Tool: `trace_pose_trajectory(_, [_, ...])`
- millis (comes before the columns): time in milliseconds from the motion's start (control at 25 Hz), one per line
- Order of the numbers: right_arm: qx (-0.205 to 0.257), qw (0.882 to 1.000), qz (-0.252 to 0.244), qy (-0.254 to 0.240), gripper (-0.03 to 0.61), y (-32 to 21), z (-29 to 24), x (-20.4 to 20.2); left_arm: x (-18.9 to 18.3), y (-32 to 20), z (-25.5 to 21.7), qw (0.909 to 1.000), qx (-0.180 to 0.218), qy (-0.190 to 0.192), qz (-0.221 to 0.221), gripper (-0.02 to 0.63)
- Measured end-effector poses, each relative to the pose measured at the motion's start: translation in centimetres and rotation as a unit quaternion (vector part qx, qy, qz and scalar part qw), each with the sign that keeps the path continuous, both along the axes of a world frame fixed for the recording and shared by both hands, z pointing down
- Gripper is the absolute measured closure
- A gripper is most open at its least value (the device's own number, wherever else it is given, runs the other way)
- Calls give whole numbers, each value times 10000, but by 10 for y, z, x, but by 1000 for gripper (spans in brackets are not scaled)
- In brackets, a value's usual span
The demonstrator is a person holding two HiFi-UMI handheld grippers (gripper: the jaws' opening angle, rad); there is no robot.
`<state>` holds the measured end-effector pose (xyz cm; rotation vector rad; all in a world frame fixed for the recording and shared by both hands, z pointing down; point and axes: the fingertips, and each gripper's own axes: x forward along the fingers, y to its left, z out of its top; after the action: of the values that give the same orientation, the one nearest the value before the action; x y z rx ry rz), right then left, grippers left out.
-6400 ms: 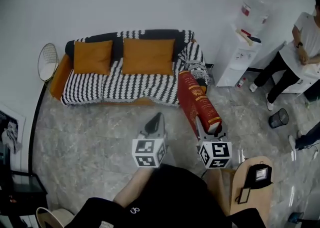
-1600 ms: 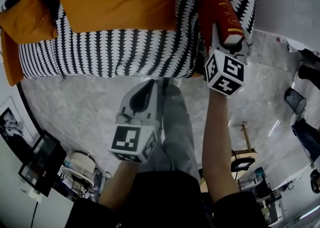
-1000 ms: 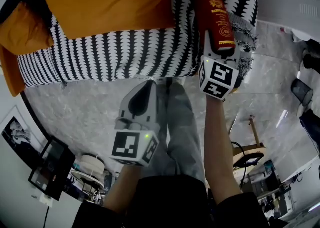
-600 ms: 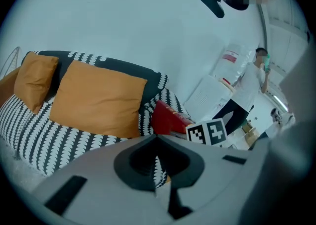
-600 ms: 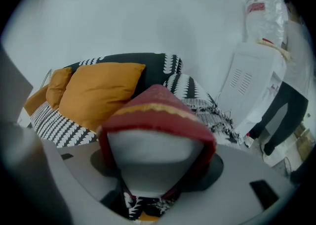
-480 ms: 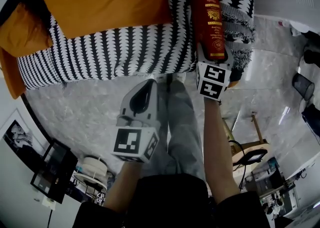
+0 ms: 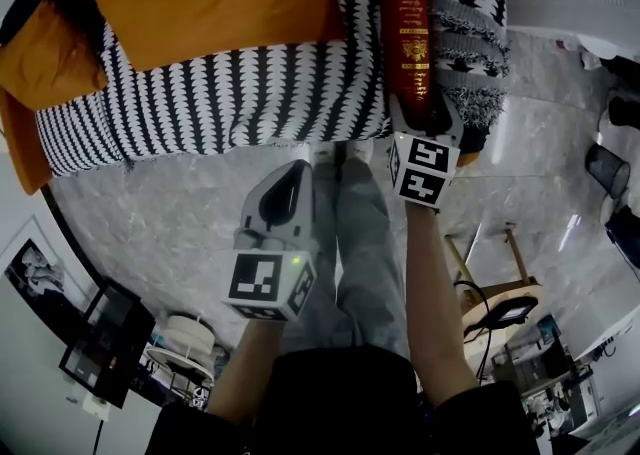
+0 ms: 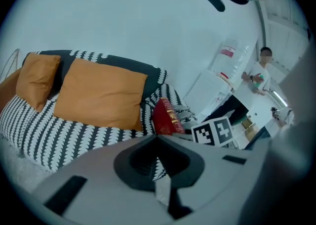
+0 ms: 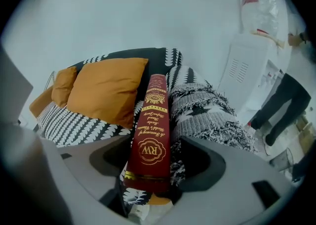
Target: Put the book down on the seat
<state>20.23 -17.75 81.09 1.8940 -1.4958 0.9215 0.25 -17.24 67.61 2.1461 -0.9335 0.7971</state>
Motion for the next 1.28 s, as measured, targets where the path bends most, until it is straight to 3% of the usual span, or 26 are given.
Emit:
trace_pose_trajectory(320, [195, 9997, 9, -120, 275, 9, -19, -2, 1, 11, -6, 10000, 58, -6, 26, 601])
trace_pose_trajectory(840, [412, 9989, -156, -140, 500, 28, -76, -21, -6, 14, -56, 9990, 406, 92, -133, 601])
trace_pose_trajectory(1280, [749, 9965, -314, -194, 563, 40, -153, -32, 3, 12, -119, 9958, 868, 274, -32, 601])
